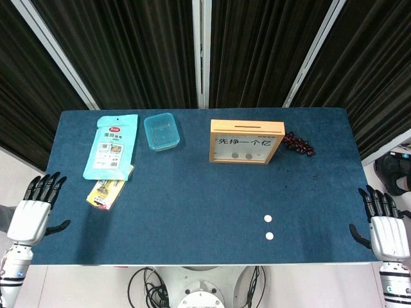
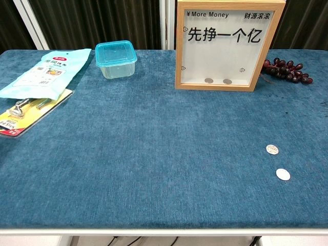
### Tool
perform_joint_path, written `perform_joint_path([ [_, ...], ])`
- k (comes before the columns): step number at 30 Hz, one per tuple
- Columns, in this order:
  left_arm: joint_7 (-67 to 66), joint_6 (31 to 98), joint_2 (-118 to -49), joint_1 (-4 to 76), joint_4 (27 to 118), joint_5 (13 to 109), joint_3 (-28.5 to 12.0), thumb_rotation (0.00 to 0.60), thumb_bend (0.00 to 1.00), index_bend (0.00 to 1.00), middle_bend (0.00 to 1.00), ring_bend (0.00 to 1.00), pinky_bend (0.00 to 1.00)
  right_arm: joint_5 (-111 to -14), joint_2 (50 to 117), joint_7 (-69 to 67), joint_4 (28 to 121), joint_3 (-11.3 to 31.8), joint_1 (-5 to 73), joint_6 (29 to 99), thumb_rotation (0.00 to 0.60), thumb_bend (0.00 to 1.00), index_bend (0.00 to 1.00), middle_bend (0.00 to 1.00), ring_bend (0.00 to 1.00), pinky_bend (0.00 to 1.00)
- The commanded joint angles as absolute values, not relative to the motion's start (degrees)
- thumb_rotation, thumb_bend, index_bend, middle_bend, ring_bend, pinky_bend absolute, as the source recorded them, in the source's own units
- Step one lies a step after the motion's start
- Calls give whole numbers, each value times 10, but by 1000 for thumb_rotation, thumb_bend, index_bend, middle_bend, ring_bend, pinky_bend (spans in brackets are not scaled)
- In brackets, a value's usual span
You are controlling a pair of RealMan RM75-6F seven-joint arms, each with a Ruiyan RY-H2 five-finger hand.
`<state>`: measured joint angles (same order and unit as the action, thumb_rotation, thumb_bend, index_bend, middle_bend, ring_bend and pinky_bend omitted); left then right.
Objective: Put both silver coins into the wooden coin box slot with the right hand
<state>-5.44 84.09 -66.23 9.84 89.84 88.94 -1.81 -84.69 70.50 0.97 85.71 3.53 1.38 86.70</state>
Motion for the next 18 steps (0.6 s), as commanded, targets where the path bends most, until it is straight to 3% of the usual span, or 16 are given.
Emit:
perform_joint_path([
  [1,-54,841,-664,98,897,889,-18,600,49,0,0,0,0,-847,706,9,856,36,15,866,600,234,0,0,0,0],
  [12,-56,842,-666,95,898,894,-14,600,49,0,0,0,0,-864,707,5,853,29,18,864,600,234,0,0,0,0],
  [18,-52,836,-671,98,892,893,-14,600,49,0,0,0,0,-905,714,22,853,4,31,846,600,234,0,0,0,0],
])
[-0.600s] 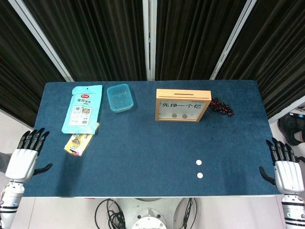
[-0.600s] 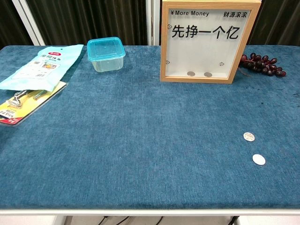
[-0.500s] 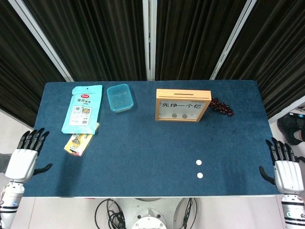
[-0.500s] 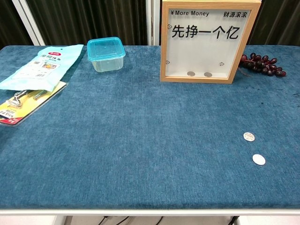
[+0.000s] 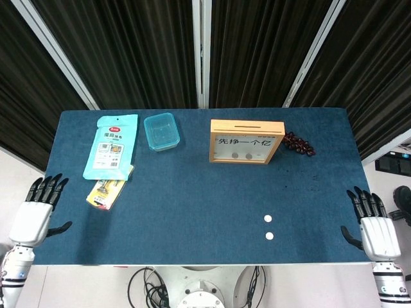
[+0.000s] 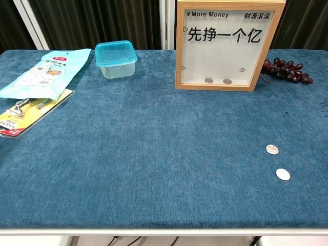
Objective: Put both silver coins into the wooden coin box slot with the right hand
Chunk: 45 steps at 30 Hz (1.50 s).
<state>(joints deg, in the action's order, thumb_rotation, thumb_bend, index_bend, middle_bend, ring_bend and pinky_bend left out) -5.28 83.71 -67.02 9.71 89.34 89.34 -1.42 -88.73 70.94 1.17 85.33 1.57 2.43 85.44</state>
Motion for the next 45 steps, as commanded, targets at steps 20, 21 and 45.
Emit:
perform_joint_path([
  [20,-51,840,-681,92,882,898,-8,600,49,0,0,0,0,-997,776,73,802,-62,78,768,600,243,121,0,0,0],
  [21,-50,840,-681,92,881,898,-8,600,49,0,0,0,0,-1000,781,72,797,-62,79,768,600,244,140,0,0,0],
  [45,-26,843,-681,88,861,898,-9,600,49,0,0,0,0,-1038,907,11,660,-73,111,785,600,275,257,0,0,0],
])
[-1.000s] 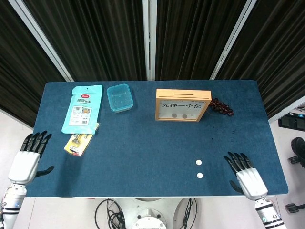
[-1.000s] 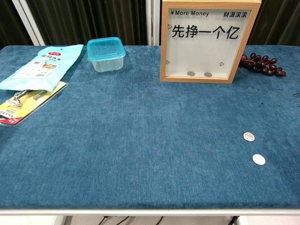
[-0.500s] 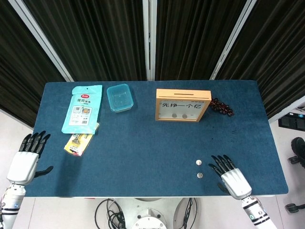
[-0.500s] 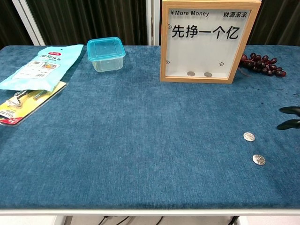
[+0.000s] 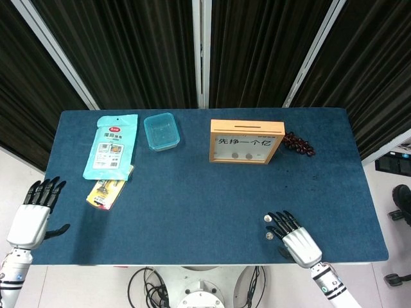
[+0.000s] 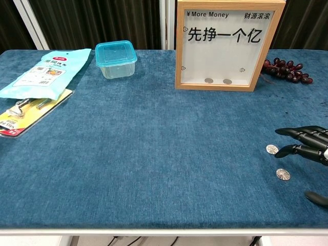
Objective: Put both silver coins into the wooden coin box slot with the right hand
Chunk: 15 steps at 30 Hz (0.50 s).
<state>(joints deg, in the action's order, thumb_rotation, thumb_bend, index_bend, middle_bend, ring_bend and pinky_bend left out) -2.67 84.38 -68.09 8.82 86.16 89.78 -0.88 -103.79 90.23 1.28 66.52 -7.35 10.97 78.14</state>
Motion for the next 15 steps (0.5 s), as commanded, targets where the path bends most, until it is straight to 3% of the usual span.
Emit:
perform_joint_path([
  [1,-25,843,-681,88,860,898,-9,600,49,0,0,0,0,-1038,910,11,656,-73,111,786,600,280,263,0,0,0],
  [15,-17,842,-682,87,853,897,-8,600,49,0,0,0,0,-1030,931,3,634,-78,117,787,600,288,361,8,0,0],
])
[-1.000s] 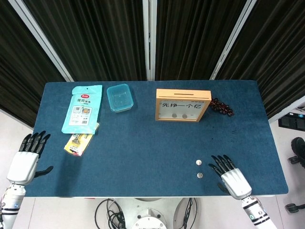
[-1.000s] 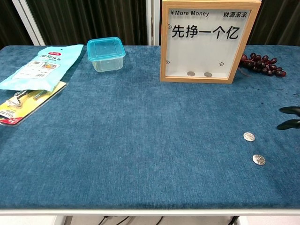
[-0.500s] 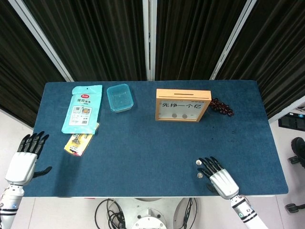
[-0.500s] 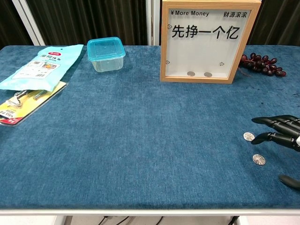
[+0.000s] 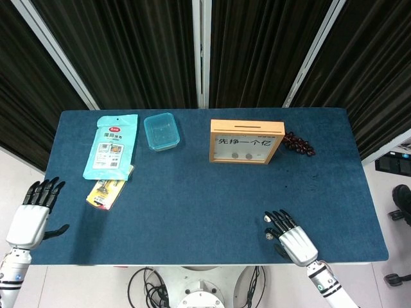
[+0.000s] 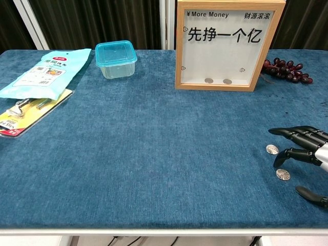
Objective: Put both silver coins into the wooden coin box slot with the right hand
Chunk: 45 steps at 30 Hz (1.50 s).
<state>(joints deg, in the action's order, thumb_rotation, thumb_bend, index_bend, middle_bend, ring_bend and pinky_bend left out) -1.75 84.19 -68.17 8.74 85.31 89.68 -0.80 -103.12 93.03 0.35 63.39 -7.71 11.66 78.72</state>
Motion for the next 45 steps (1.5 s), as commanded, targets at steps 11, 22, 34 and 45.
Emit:
perform_joint_path([
  [11,-15,841,-682,87,851,897,-7,600,49,0,0,0,0,-1020,931,6,634,-79,117,786,600,288,374,9,0,0],
  [22,-14,838,-681,89,852,897,-8,600,49,0,0,0,0,-1014,930,10,637,-80,121,781,600,287,399,12,0,0],
  [34,-7,837,-680,90,847,898,-8,600,49,0,0,0,0,-1008,933,14,637,-80,125,777,600,288,414,11,0,0],
  [45,-2,837,-683,90,841,900,-6,600,49,0,0,0,0,-1005,935,15,636,-81,126,774,600,288,407,12,0,0],
])
